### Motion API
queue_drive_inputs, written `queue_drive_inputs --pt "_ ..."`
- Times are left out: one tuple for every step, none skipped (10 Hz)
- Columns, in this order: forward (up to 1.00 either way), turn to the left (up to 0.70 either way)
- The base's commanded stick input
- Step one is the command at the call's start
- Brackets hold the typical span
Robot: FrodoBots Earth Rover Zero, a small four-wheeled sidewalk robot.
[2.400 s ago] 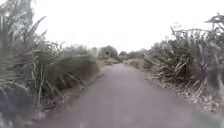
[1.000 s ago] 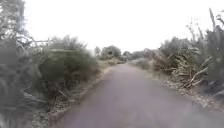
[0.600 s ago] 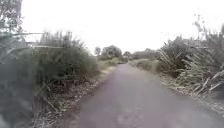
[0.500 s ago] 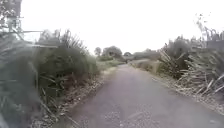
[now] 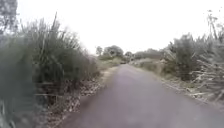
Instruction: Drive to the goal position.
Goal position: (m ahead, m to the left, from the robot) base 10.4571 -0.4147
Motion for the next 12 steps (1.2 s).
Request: queue_drive_inputs --pt "0.85 -0.34" --pt "0.85 -0.34" --pt "0.85 -0.34" --pt "0.85 0.0" --pt "0.85 0.0" --pt "0.85 0.0" --pt "0.85 -0.34" --pt "0.85 -0.34" --pt "0.85 -0.34" --pt "0.85 -0.34" --pt "0.85 -0.34" --pt "0.85 -0.34"
